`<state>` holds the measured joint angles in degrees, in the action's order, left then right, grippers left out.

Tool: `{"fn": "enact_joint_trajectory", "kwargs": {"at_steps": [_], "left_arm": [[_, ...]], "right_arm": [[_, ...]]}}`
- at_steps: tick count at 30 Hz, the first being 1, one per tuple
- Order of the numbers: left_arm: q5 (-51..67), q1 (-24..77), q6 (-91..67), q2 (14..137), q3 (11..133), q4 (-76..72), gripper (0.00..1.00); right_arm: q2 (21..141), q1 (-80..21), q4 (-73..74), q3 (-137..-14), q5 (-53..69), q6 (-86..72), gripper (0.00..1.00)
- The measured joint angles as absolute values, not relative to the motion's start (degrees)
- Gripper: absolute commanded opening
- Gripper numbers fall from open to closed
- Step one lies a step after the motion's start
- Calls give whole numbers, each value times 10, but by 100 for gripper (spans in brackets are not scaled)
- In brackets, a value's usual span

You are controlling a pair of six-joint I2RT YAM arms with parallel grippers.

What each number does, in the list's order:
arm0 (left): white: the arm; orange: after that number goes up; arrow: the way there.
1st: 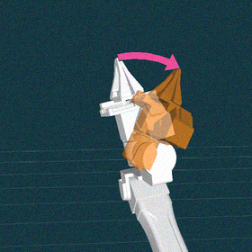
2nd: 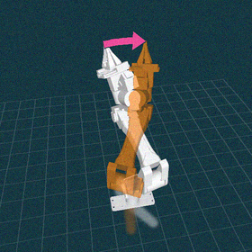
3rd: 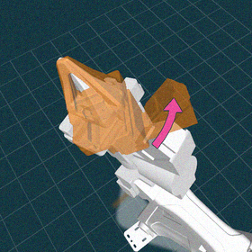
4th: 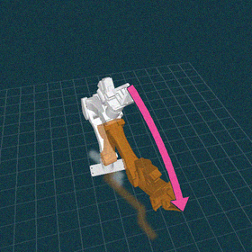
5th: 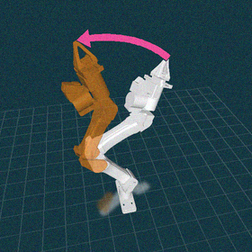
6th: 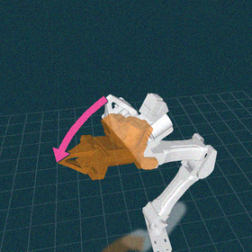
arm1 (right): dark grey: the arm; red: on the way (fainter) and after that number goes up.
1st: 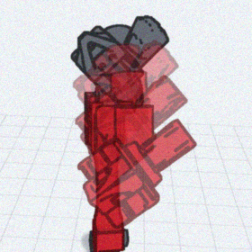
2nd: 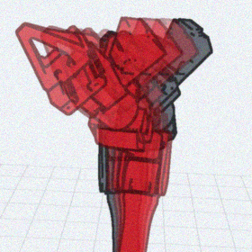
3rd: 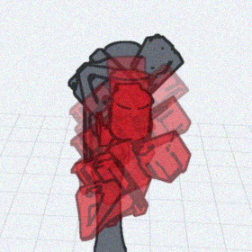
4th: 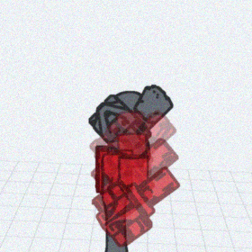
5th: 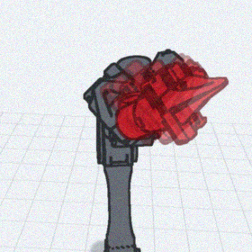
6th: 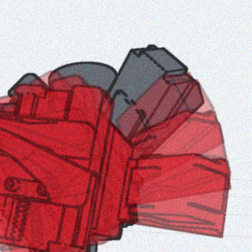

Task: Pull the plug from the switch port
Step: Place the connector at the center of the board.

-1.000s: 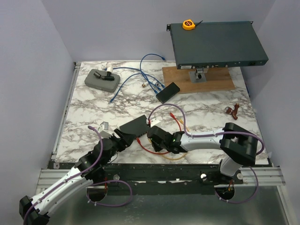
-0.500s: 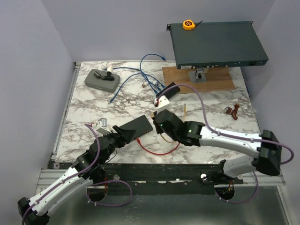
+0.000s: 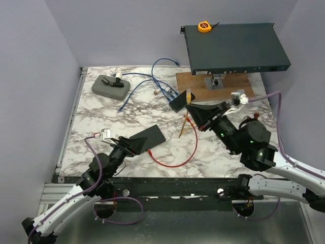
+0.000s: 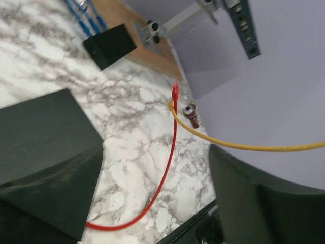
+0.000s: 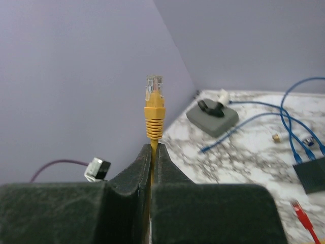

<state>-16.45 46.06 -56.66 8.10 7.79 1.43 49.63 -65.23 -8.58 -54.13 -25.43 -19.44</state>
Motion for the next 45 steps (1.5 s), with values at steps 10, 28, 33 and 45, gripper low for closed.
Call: {"fn": "enact_joint_trajectory", "kwargs": {"at_steps": [10,28,33,45], "left_arm": [[-164,459,-485,6,74,-133,99],[-98,459,-459,80,92,-152,98],[-76,459,-458,62,92,-149,98],[42,459,-434,152,97,-227,95]], "right_arm": [[449,-652,-137,-561,-201,-241,1],[533,-383,-159,-335,3,-434,1],[597,-337,-254,-307,149,-532,1],[686,-337,-585,-400,329,-746,1]]}}
